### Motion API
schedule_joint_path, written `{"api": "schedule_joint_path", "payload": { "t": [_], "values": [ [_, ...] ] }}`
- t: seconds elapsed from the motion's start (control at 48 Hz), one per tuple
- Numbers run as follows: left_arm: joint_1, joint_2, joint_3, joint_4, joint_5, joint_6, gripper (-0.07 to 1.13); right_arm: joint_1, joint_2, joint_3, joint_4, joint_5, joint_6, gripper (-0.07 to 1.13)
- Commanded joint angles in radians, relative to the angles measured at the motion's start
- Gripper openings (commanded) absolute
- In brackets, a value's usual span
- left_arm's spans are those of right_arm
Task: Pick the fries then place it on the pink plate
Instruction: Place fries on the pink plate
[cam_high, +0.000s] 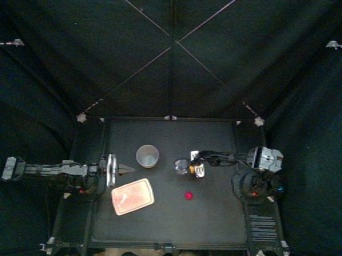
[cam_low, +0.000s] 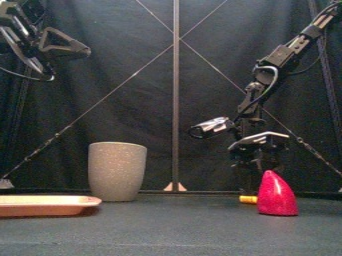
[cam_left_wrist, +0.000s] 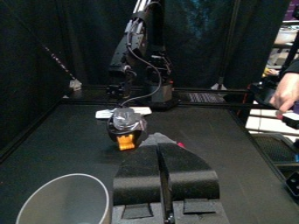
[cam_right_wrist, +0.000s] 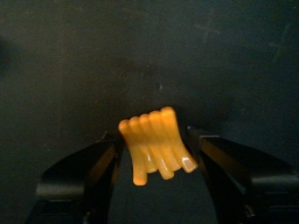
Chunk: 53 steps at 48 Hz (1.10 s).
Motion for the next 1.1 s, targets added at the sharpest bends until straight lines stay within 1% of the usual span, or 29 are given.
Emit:
{"api": "schedule_joint_path", "payload": {
  "t": [0.021,0.146,0.271,0.354,0.417,0.479,0.521,0.625,0.812,1.0,1.104],
  "values": [
    [0.0,0.003,-0.012,0.0,-0.009,0.0,0.01,0.015,-0.041,-0.011,0.018,0.018,0.014,0.64],
    [0.002,0.005,-0.012,0.0,-0.009,0.0,0.01,0.061,-0.077,-0.049,0.037,0.021,0.048,0.65],
    [0.017,0.003,-0.014,0.0,-0.009,0.005,0.01,0.141,-0.091,-0.147,0.058,0.009,0.135,0.65],
    [0.049,0.003,-0.015,0.002,-0.011,0.005,0.01,0.19,-0.08,-0.204,0.055,-0.029,0.192,0.65],
    [0.08,0.003,-0.017,0.002,-0.021,0.006,0.01,0.229,-0.049,-0.255,0.051,-0.086,0.229,0.65],
    [0.115,0.003,-0.017,0.002,-0.04,0.005,0.01,0.259,-0.02,-0.301,0.046,-0.127,0.249,0.65],
    [0.14,0.002,-0.018,0.002,-0.06,0.005,0.01,0.275,0.006,-0.331,0.044,-0.15,0.256,0.65],
    [0.172,0.0,-0.017,0.002,-0.089,0.005,0.01,0.307,0.074,-0.417,0.054,-0.193,0.261,0.65],
    [0.186,-0.002,-0.015,0.003,-0.094,0.005,0.01,0.356,0.225,-0.598,0.08,-0.272,0.262,0.65],
    [0.186,0.0,-0.002,0.002,-0.094,0.005,0.01,0.377,0.383,-0.79,0.1,-0.259,0.264,0.66],
    [0.186,0.0,0.009,0.0,-0.092,0.003,0.01,0.382,0.446,-0.871,0.124,-0.227,0.264,0.69]
  ]
}}
